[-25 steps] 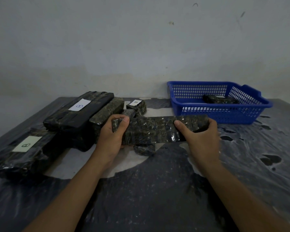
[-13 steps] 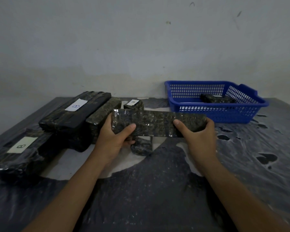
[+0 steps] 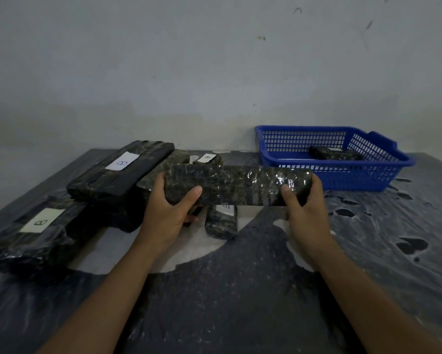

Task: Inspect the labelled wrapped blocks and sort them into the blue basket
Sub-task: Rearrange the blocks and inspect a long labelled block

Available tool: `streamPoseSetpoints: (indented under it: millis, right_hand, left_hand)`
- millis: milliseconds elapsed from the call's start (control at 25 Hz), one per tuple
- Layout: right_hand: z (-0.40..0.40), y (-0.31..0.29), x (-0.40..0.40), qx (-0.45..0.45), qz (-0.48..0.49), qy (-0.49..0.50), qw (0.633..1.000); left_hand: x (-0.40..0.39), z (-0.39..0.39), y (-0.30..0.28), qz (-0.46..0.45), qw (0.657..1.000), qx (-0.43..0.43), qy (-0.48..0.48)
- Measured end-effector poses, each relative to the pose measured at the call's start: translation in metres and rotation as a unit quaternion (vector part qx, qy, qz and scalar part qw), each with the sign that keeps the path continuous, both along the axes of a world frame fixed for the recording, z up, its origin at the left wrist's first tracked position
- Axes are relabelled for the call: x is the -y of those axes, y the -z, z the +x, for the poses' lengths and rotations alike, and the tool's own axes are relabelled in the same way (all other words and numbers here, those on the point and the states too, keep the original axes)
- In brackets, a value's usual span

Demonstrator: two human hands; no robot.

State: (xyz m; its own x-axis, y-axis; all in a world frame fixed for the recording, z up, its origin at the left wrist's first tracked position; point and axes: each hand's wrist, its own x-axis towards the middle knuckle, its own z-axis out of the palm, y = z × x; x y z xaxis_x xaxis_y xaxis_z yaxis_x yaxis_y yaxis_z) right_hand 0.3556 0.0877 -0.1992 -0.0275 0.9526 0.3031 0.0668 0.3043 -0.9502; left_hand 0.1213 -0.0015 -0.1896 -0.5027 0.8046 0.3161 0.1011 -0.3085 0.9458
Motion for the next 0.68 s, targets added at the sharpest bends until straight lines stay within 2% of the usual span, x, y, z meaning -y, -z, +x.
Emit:
streamPoseSetpoints:
  millis: [160, 360, 440, 520, 680]
  right_hand:
    - [-0.001, -0.01, 0.004, -0.156, -0.021, -0.024, 0.987]
    - [-0.003, -0.012, 0.003, -0.285, -0.032, -0.019, 0.958]
    - [-0.003, -0.011, 0.003, -0.313, -0.035, -0.02, 0.949]
    - [-0.003, -0.009, 0.003, -0.324, -0.035, -0.023, 0.945]
    - [-0.004, -0.015, 0.008, -0.277, -0.021, -0.02, 0.96]
  left_hand:
    - [-0.004, -0.007, 0.005, 0.0, 0.997, -0.071, -0.014]
    - [-0.007, -0.008, 0.013, 0.012, 0.992, -0.104, 0.071]
    - [-0.006, -0.006, 0.012, 0.03, 0.992, -0.074, 0.097]
    - [-0.004, -0.003, 0.007, 0.044, 0.993, 0.008, 0.11]
    - [-0.005, -0.003, 0.003, 0.037, 0.991, 0.088, 0.098]
